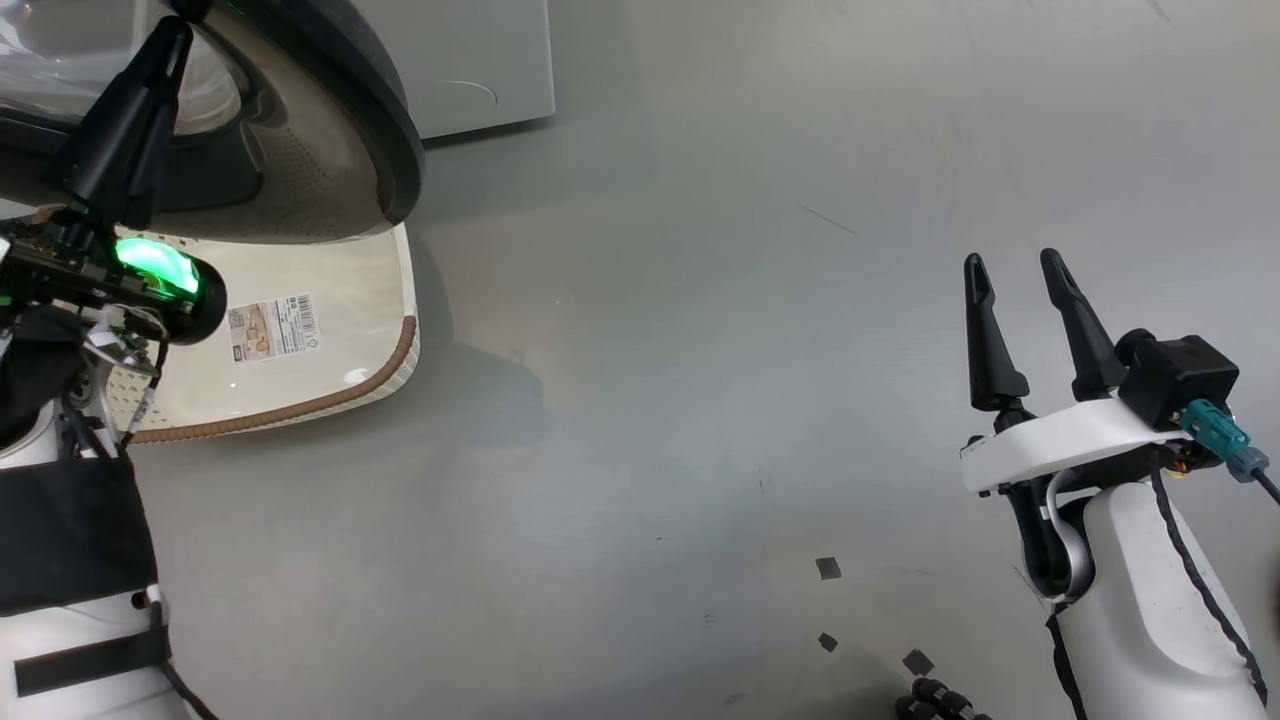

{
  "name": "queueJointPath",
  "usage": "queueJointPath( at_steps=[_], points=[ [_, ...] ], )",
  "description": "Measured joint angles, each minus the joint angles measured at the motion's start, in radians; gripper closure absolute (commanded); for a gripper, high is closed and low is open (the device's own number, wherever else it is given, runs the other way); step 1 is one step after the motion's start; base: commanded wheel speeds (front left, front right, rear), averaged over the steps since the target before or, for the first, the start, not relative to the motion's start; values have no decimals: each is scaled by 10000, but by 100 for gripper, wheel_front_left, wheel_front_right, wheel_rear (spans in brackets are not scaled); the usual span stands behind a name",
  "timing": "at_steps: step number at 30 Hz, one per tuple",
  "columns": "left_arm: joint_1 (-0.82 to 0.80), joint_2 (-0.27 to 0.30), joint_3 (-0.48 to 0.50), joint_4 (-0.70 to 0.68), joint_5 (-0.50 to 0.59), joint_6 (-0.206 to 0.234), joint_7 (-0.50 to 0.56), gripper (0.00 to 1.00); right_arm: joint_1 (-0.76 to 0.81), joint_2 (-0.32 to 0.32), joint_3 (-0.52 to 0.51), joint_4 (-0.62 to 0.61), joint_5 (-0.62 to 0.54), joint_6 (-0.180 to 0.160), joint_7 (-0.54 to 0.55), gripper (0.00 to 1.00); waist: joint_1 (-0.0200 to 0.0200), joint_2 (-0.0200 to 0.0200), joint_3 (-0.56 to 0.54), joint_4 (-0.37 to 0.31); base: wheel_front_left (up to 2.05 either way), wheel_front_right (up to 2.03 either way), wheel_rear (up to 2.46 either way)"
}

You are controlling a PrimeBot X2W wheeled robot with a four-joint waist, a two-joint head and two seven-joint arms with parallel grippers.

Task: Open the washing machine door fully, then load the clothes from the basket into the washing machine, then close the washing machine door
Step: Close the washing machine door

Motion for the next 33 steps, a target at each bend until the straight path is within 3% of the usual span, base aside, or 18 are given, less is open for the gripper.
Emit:
queueJointPath(
  at_steps=[24, 33],
  points=[
    [635, -420, 309, 886, 518, 0, -324, 100, 168, 42, -157, 410, -10, 8, 0, 0, 0, 0, -1344, 1378, 0, 0, 0],
    [1025, -537, 514, 792, 832, 0, -926, 100, 532, 46, -140, 504, -4, 15, 2, 0, -1, 0, -1912, 1982, 0, 0, 0]
  ],
)
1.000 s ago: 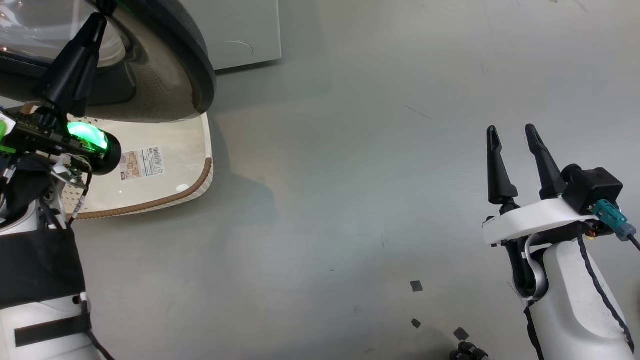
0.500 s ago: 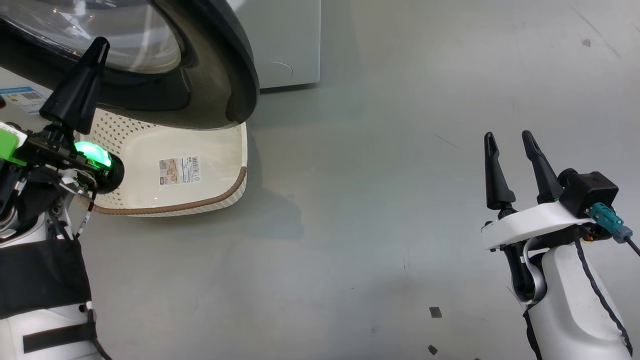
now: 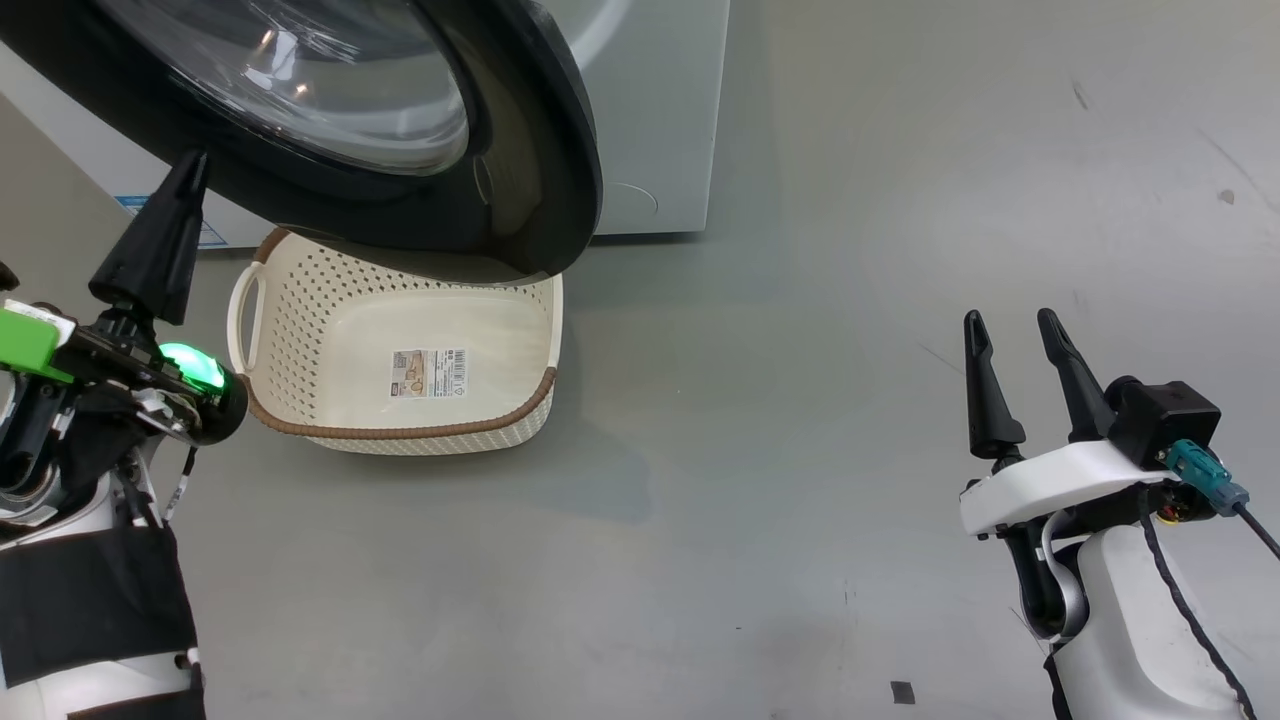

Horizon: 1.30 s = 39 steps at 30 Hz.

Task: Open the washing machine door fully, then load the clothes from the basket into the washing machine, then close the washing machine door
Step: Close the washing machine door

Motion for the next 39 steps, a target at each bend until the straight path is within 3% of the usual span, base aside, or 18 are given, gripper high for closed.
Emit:
queueJointPath(
  at_steps=[19, 20, 22, 23, 25, 29, 33, 39],
  points=[
    [694, -25, 46, -389, 182, 0, -621, 99, 2, 27, 244, 4, 2, 6, 0, 0, 0, 0, -334, 364, 0, 0, 0],
    [733, -25, 44, -424, 184, 0, -685, 84, 2, 27, 244, 2, 2, 6, -2, 0, 0, 0, -340, 364, 0, 0, 0],
    [795, -25, 42, -502, 215, 0, -830, 28, 3, 29, 244, -19, 2, 6, 0, 0, 0, 0, -349, 364, 0, 0, 0],
    [836, -25, 40, -564, 224, 0, -892, 28, 3, 27, 240, -33, 2, 6, 0, 0, 0, 0, -354, 365, 0, 0, 0],
    [880, -27, -10, -692, 339, 0, -970, 0, 4, 29, 234, -46, 2, 6, 0, 0, 0, 0, -369, 370, 0, 0, 0],
    [879, -29, -6, -959, 577, 0, -1243, 0, 9, 29, 226, -50, 2, 17, -2, 0, 0, 0, -381, 383, 0, 0, 0],
    [880, -36, 38, -1532, 1684, 0, -1739, 0, 16, 31, 228, -67, 2, 27, 0, 0, 0, 0, -377, 400, 0, 0, 0],
    [861, -40, 188, -2364, 2389, 0, -2552, 0, 18, 33, 222, -163, 2, 35, -2, 0, 0, 0, -340, 412, 0, 0, 0]
  ],
)
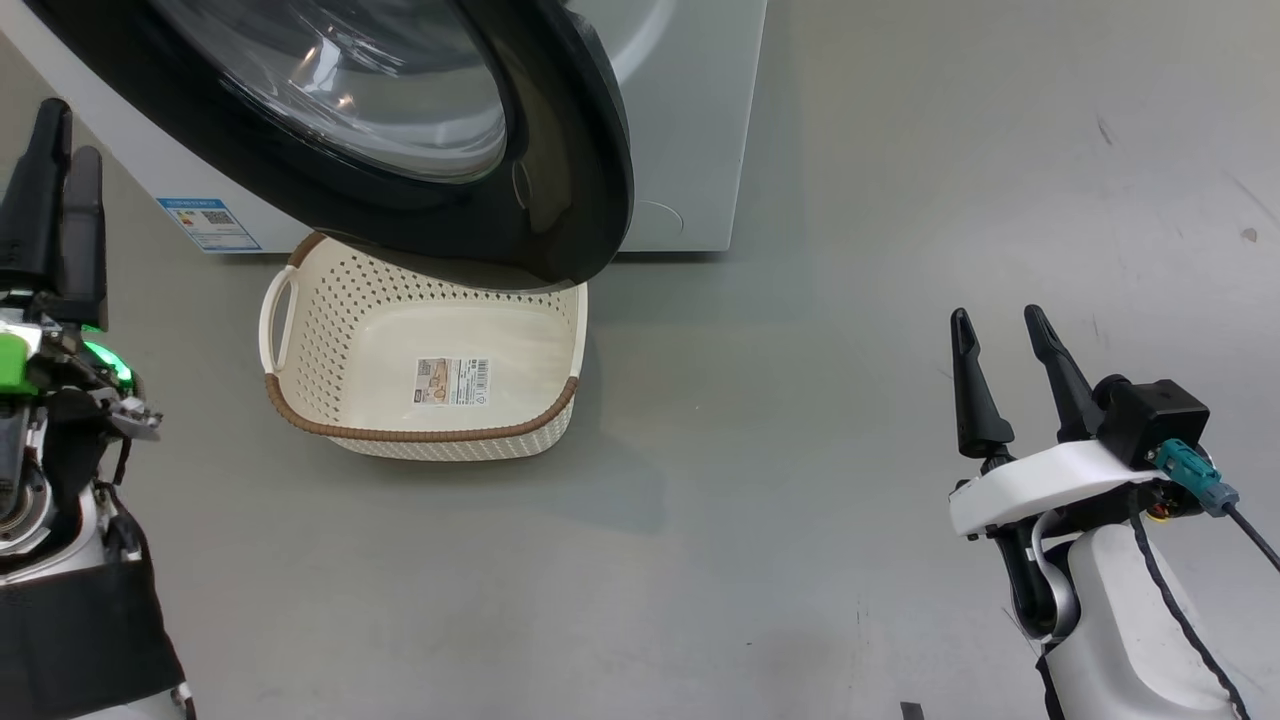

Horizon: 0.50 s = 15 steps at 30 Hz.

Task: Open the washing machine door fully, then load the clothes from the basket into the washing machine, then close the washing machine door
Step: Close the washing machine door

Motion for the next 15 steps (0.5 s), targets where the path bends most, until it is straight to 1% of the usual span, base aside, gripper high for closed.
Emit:
queueJointPath(
  at_steps=[3, 6, 9, 10, 15],
  points=[
    [14, 21, -270, -314, 763, 0, -286, 0, 0, 0, 2, -21, 0, 0, 0, 0, 0, 0, 21, 0, 0, 0, 0],
    [24, 318, -608, -715, 1684, 0, -667, 0, 0, 0, 0, -56, 0, 2, 2, 0, 0, 0, 46, 2, 0, 0, 0],
    [41, 468, -861, -1139, 2228, 0, -1220, 0, 1, 2, 2, -67, -2, 2, 2, 0, 0, 0, 75, 7, 0, 0, 0],
    [64, 639, -1103, -1298, 2685, 0, -1582, 0, 1, 0, 0, -84, -2, 2, 0, 0, 0, 0, 96, 12, 0, 0, 0],
    [441, 1406, -1806, -1584, 4324, 0, -2671, 0, 1, 0, -2, -115, -2, 56, 0, 0, 0, 0, 154, 19, 0, 0, 0]
  ],
)
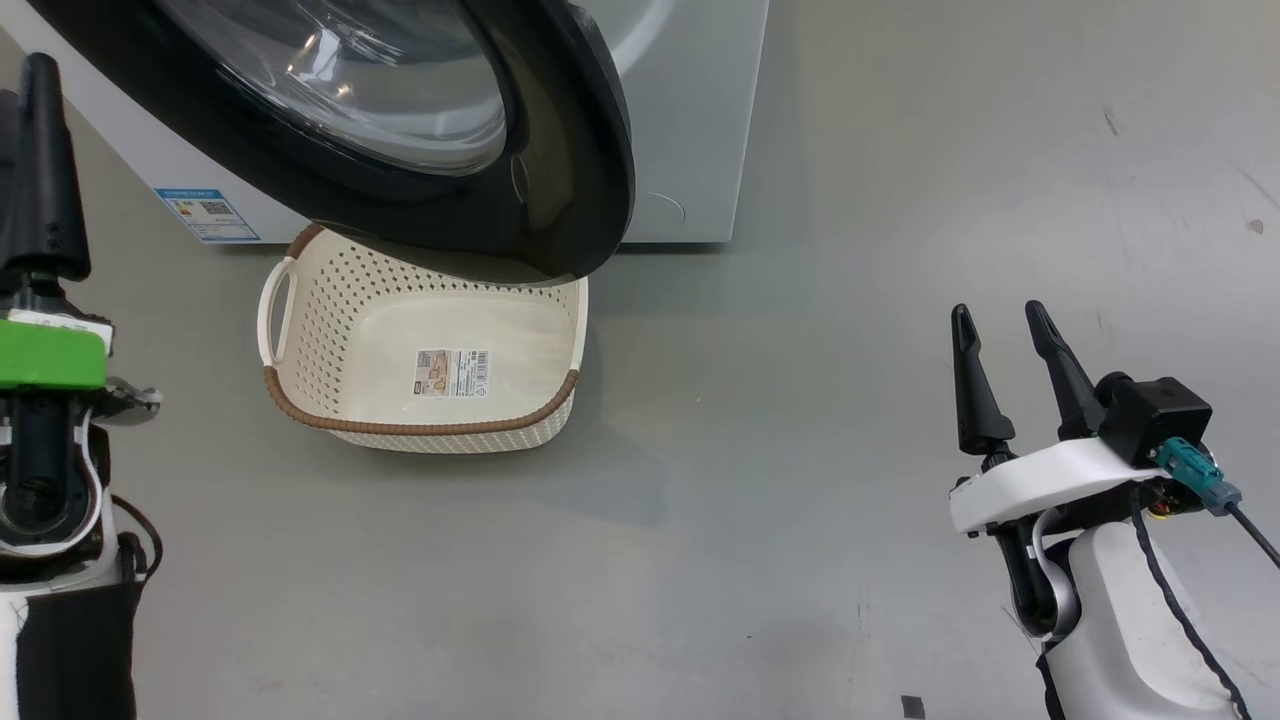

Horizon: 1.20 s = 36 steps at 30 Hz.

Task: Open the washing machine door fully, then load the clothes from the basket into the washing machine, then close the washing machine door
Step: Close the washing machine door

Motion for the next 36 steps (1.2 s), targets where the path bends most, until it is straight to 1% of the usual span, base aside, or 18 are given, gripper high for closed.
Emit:
queueJointPath(
  at_steps=[4, 7, 10, 12, 15, 18, 20, 23, 24, 31, 36],
  points=[
    [409, 709, -700, 71, 1540, -2, -978, 0, 0, 2, -12, -12, 0, 0, 2, 0, 0, 0, 30, -2, 0, 0, 0],
    [732, 1147, -1340, 276, 2491, -4, -1624, 0, 0, 2, -12, -12, -2, 0, 0, 0, 0, 0, 32, -4, 0, 0, 0],
    [1041, 1214, -1847, 683, 3056, -4, -2288, 0, -1, 4, -13, -12, 0, 0, 2, 0, 0, 0, 15, -11, 0, 0, 0],
    [1239, 1467, -2180, 1001, 3599, -4, -2662, 0, 0, -2, -13, -10, 2, 0, 0, 0, 0, 0, -4, -14, 0, 0, 0],
    [1587, 1762, -2399, 1590, 4460, -6, -3202, 0, 0, 2, -10, -6, 2, 0, 2, 0, 0, 0, -46, -18, 0, 0, 0],
    [1898, 1835, -2537, 2219, 5223, -6, -3678, 0, 1, 2, -10, -2, 2, 0, 0, 0, 0, 0, -97, -22, 0, 0, 0],
    [2042, 1770, -2510, 2566, 5563, -8, -3906, 0, 2, 2, -10, 0, 2, 0, 0, 0, 0, 0, -140, -26, 0, 0, 0],
    [2096, 1452, -2370, 2974, 5653, 13, -3937, 0, 39, 6, -8, 8, 2, 0, 0, 0, 0, 0, -204, -33, 0, 0, 0],
    [2115, 1388, -2395, 3068, 5835, 40, -3939, 0, 60, 4, 2, 27, 2, 0, 2, 0, 0, 0, -229, -38, 0, 0, 0],
    [2571, 1277, -2610, 3674, 6677, 274, -3939, 0, 189, 6, 40, 119, 2, 0, 0, 0, 0, 0, -517, -107, 0, 0, 0],
    [2604, 988, -2594, 3852, 6826, 464, -3939, 0, 305, 6, 33, 113, 2, 0, 2, 0, 0, 0, -612, -144, 0, 0, 0]
  ],
)
